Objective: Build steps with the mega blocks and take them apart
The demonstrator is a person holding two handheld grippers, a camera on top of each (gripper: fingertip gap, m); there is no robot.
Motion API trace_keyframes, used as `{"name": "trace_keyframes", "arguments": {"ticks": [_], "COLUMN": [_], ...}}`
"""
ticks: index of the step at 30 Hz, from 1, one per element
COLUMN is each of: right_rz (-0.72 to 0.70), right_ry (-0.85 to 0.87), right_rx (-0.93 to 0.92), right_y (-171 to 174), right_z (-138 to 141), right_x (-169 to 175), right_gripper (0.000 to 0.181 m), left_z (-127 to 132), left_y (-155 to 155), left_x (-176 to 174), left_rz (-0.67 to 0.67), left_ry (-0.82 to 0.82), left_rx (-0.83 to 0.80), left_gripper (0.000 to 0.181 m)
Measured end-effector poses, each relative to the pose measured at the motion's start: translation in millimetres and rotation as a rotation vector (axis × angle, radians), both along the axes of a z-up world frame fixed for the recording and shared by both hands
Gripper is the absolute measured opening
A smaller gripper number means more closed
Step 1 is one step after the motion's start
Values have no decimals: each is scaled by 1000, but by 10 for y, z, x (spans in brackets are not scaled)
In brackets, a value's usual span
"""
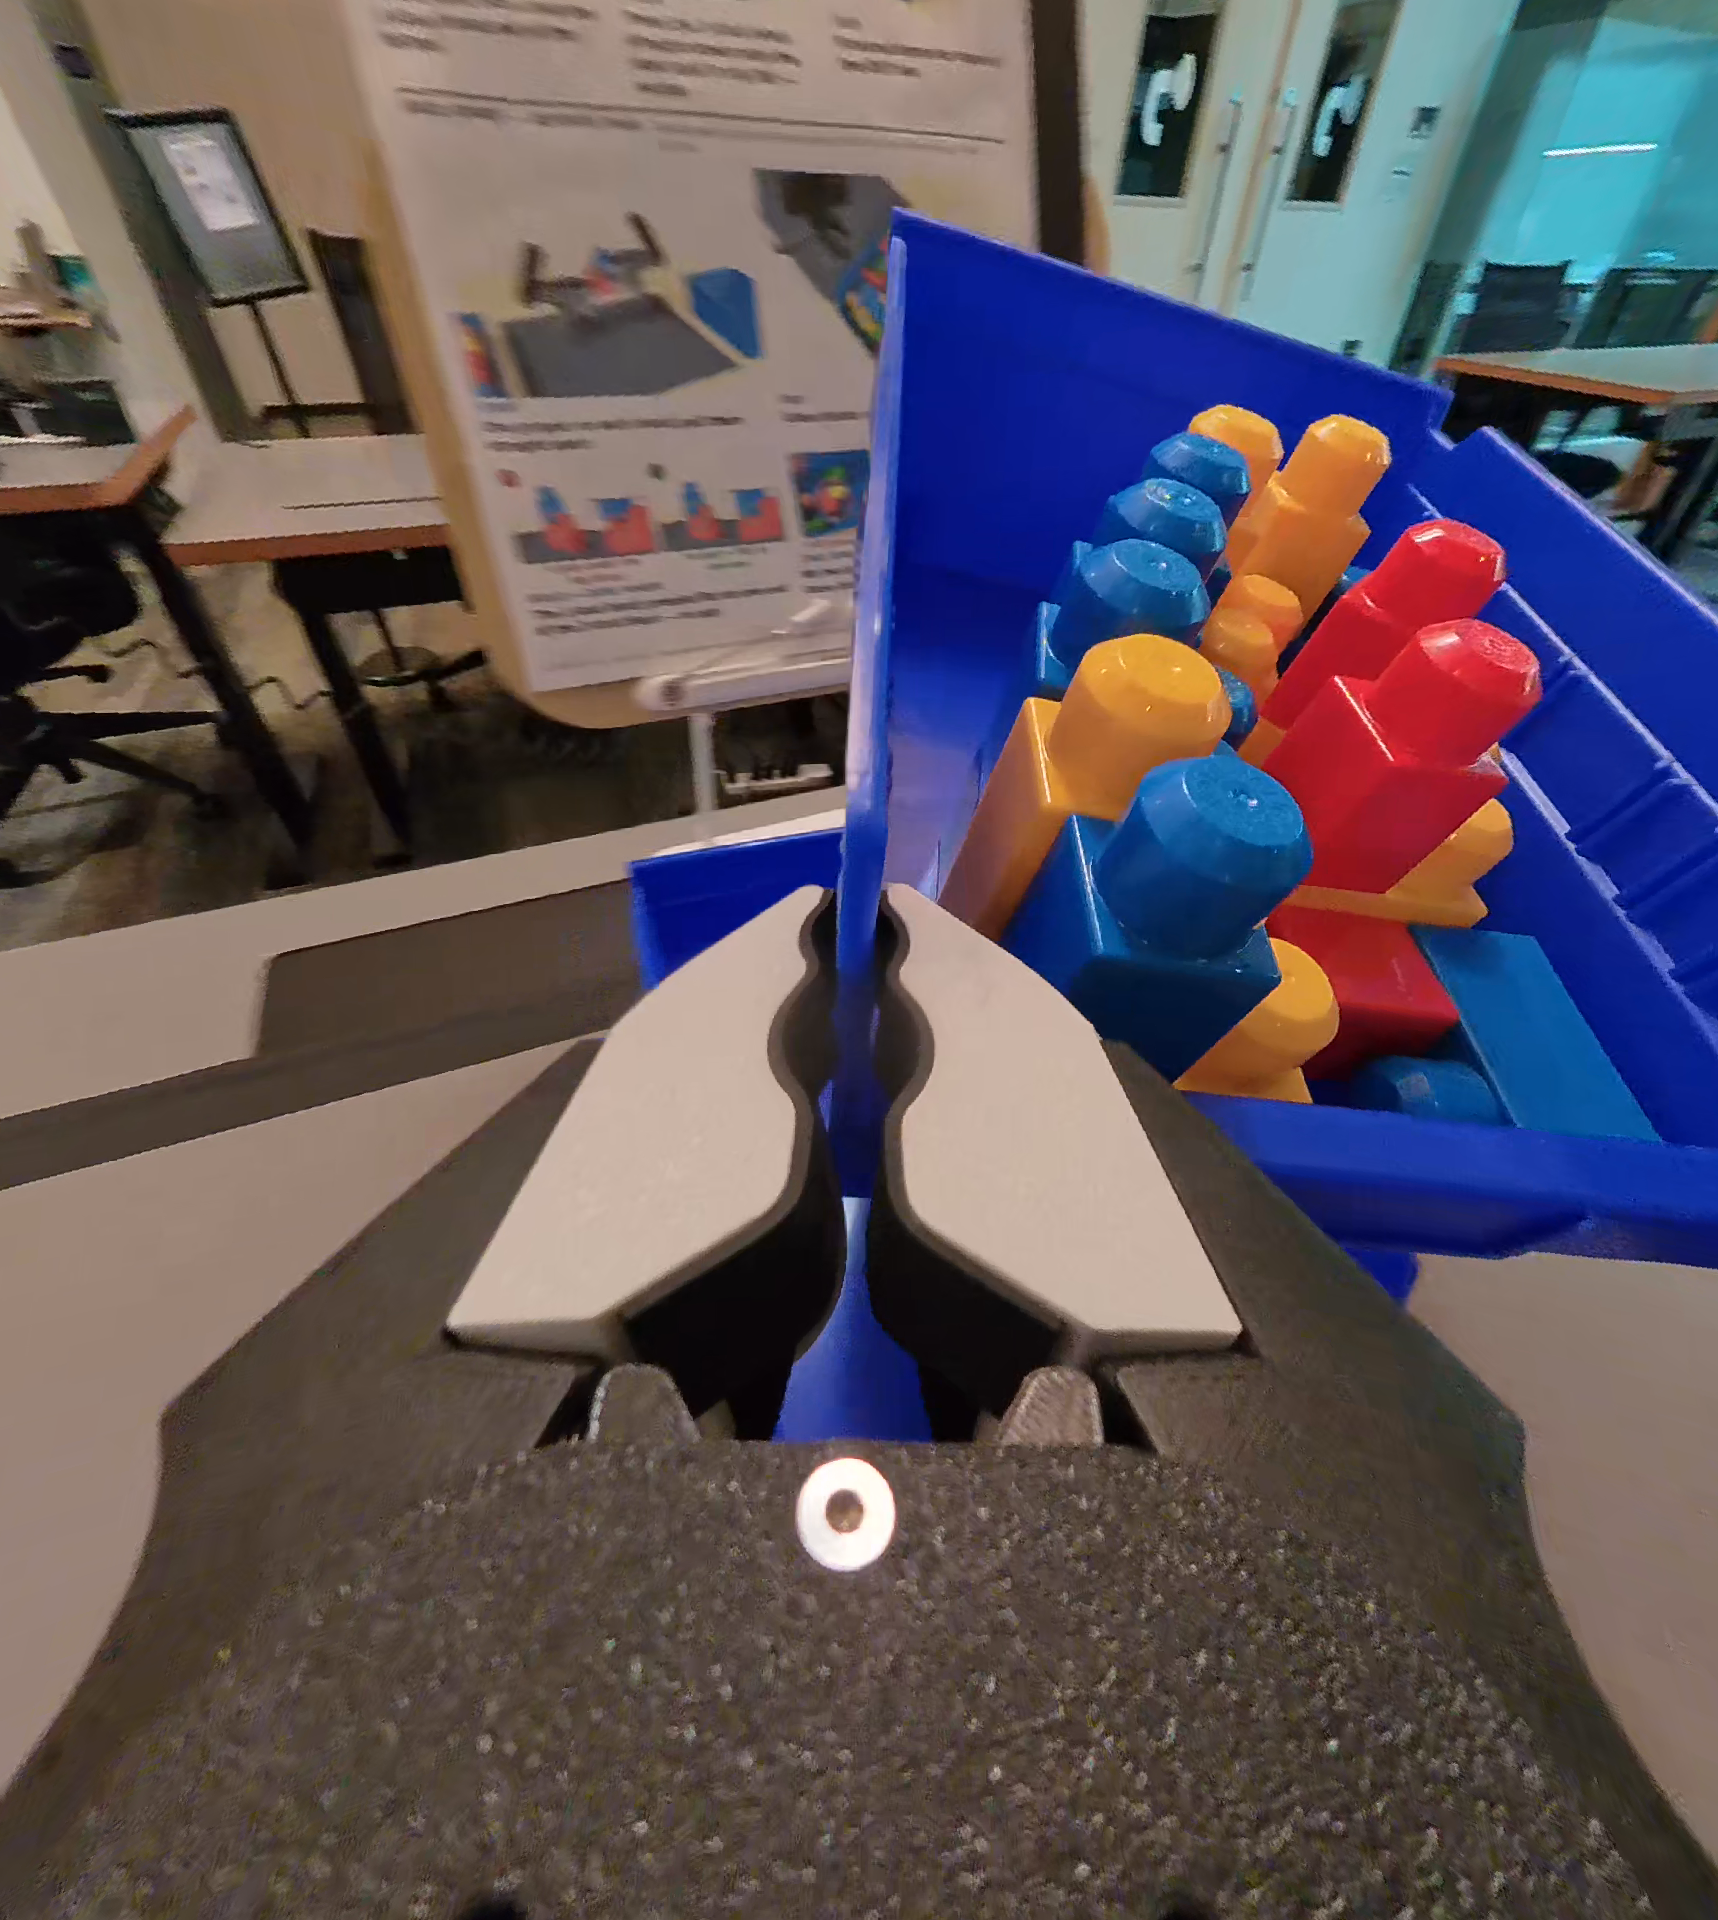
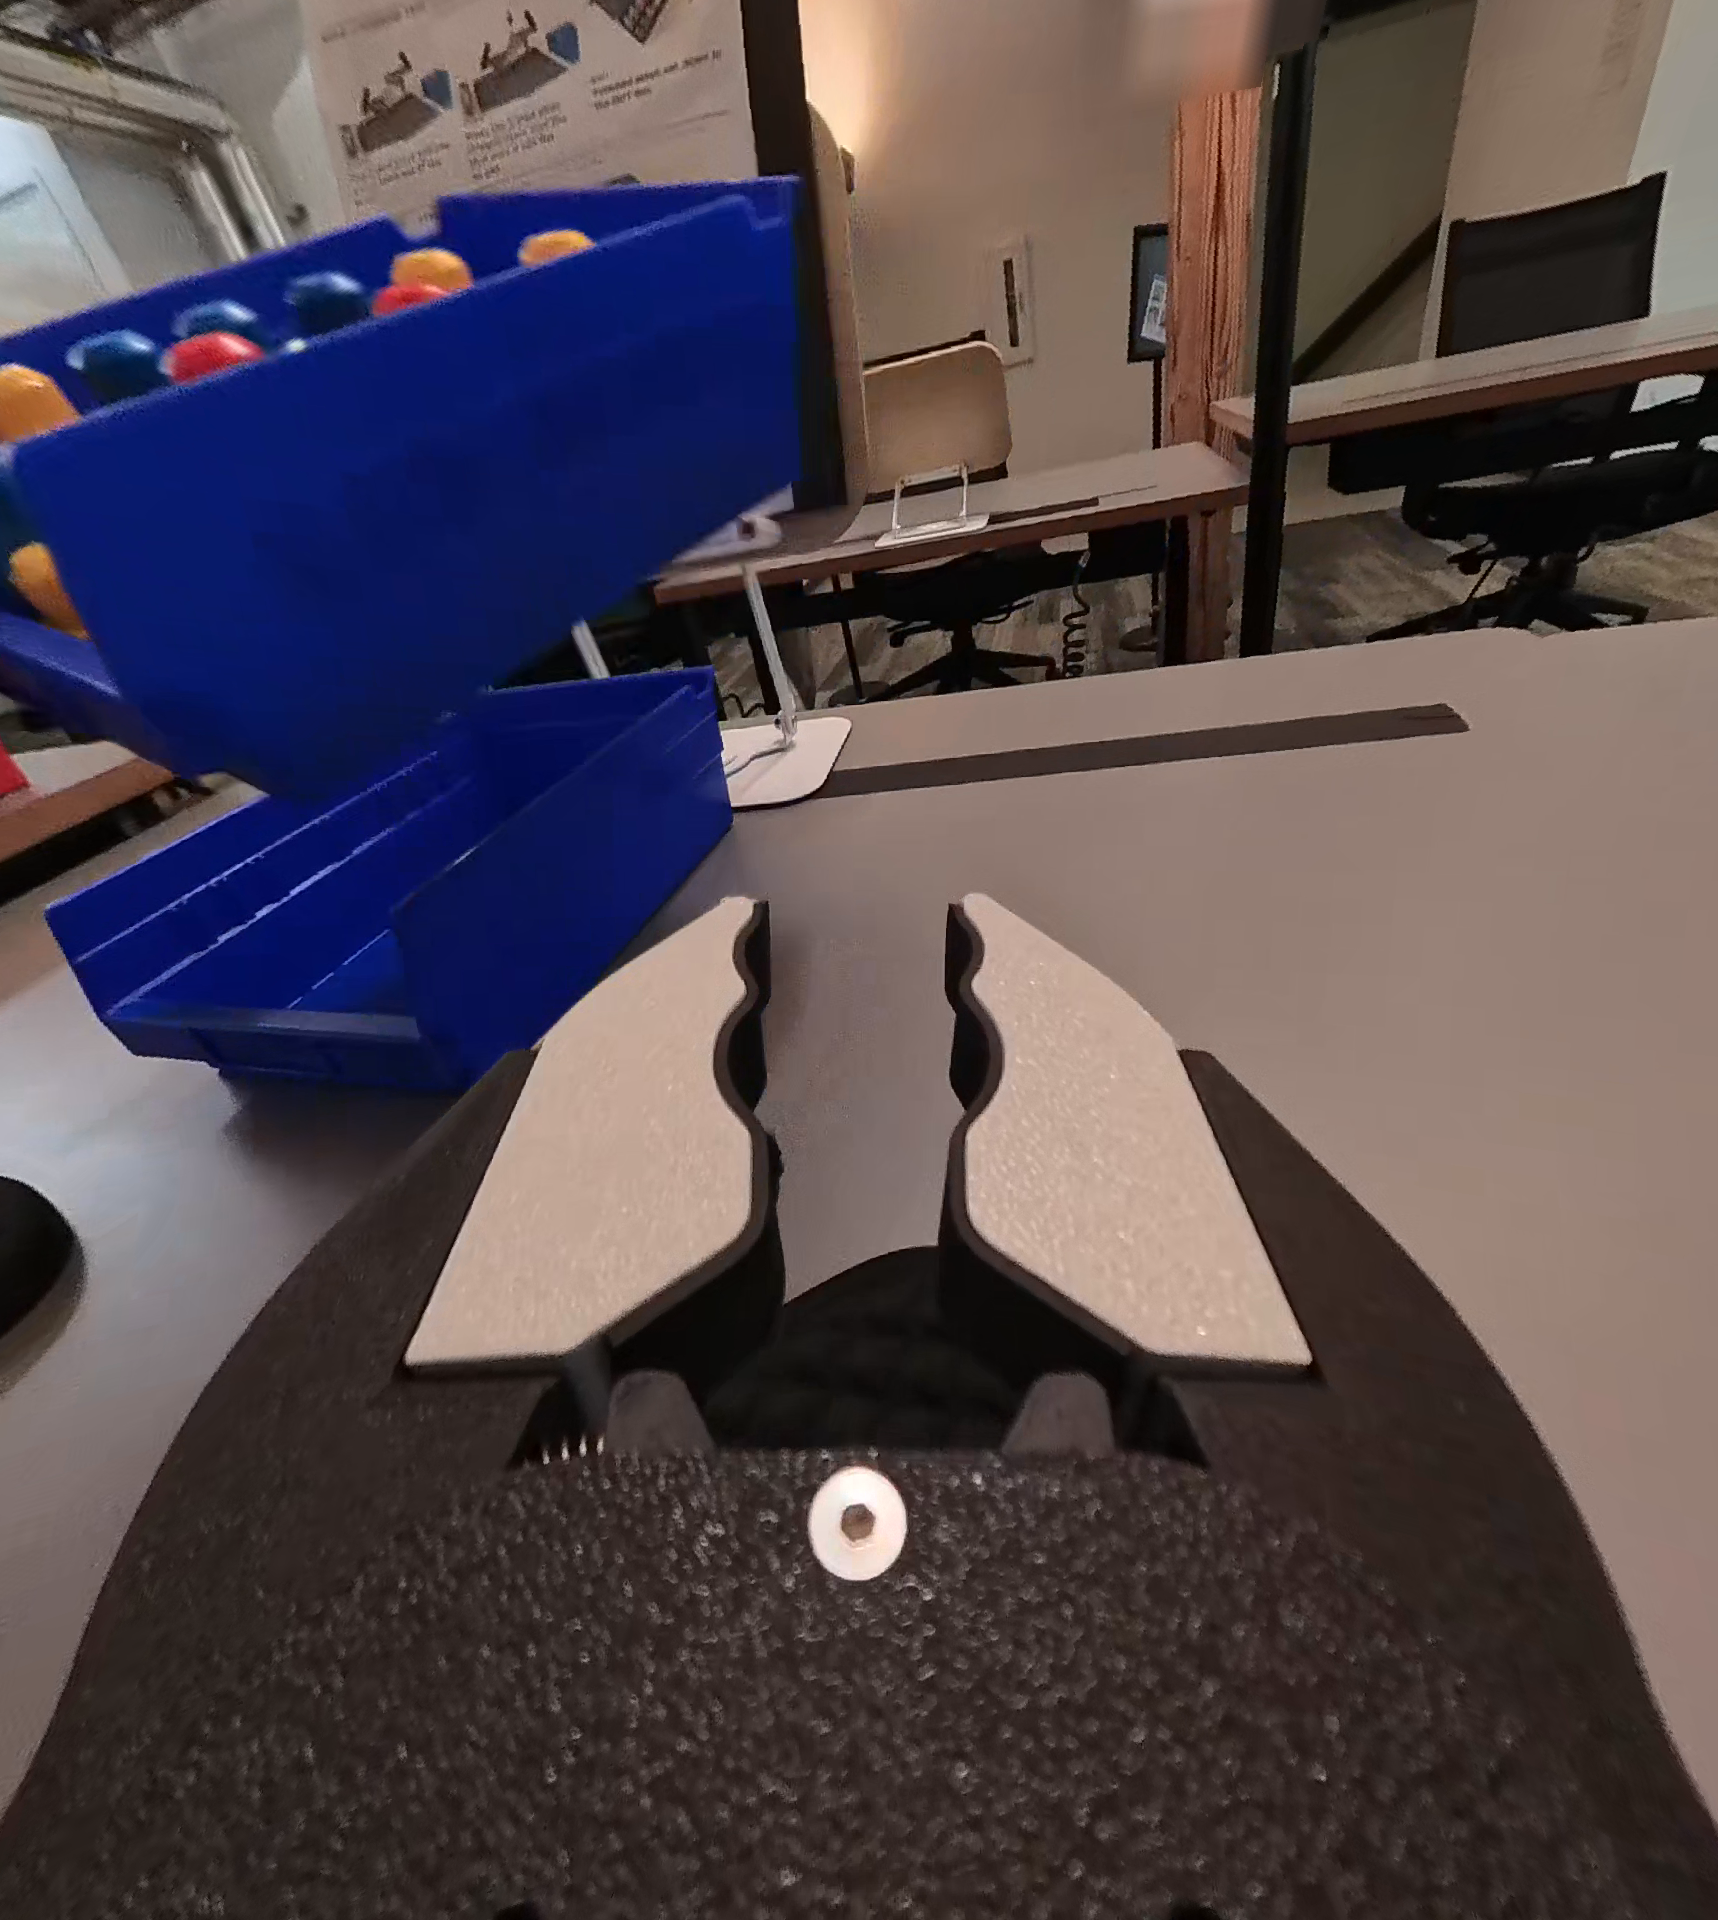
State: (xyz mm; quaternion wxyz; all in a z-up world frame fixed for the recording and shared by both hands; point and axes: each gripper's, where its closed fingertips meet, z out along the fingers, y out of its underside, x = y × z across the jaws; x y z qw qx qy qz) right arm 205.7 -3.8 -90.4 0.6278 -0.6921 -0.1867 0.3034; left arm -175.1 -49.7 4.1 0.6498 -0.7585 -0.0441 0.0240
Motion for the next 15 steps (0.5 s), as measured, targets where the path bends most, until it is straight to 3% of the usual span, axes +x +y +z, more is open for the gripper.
{"name": "trace_keyframes", "arguments": {"ticks": [7, 11, 15], "right_rz": [12, 25, 46], "right_ry": [-17, -29, -47], "right_rx": [-26, -38, -45], "right_y": [33, 27, -3], "right_z": [-99, -161, -211], "right_x": [7, -49, -140], "right_gripper": [31, 31, 31], "left_z": [73, -164, -564], "left_y": [-847, -1353, -1719], "left_x": [-1075, -1548, -1827], "left_rz": [213, 330, 410], "left_ry": [24, 11, -30], "left_rx": [-14, -47, -101], "left_gripper": [4, 4, 4]}}
